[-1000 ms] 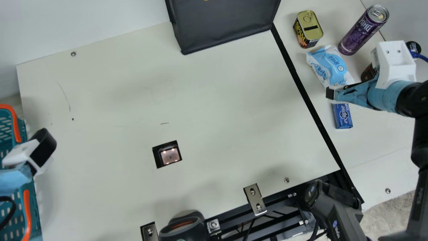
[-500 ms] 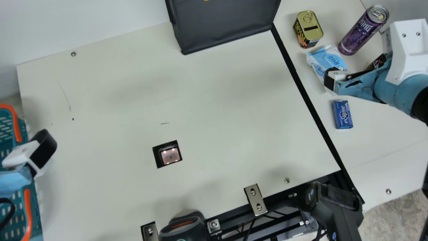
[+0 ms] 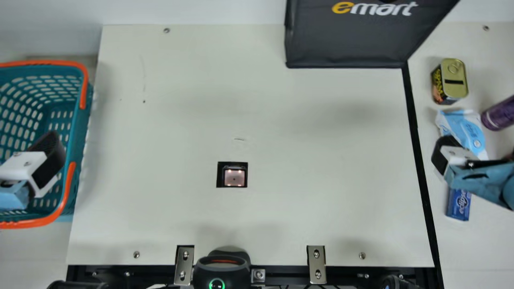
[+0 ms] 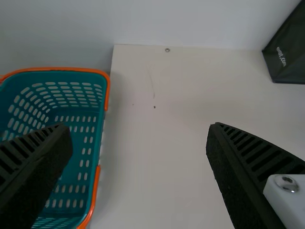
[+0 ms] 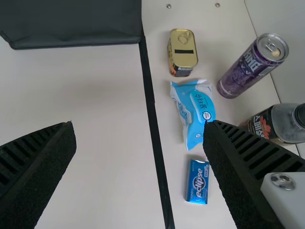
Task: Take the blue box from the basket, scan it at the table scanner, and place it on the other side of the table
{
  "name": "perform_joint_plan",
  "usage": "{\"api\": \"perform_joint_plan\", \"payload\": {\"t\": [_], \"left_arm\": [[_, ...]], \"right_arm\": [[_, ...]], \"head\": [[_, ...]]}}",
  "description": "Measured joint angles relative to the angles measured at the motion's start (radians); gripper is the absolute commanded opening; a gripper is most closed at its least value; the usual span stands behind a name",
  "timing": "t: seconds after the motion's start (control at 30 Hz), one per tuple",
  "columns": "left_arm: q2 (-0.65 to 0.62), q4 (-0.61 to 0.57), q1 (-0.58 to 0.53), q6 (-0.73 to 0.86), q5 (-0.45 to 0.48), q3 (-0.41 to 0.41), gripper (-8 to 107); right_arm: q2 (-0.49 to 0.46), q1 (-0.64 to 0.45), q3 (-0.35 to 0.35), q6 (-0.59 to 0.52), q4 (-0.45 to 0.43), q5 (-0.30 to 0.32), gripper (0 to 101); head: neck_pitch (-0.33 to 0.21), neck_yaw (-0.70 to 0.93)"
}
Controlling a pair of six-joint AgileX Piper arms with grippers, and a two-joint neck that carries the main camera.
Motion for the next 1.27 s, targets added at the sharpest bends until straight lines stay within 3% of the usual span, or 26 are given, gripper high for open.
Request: {"api": "perform_joint_plan", "payload": {"t": [0.73, 1.27], "left_arm": [[-0.008, 0.000, 0.015, 0.022, 0.004, 0.000, 90], [-0.008, 0.000, 0.015, 0.022, 0.004, 0.000, 90]], "right_arm": [[-0.097, 0.382, -0.120, 0.243, -0.150, 0.095, 95], [-0.098, 0.393, -0.120, 0.243, -0.152, 0.104, 95]], "head": [[-0.002, 0.000], [0.000, 0.002]]}}
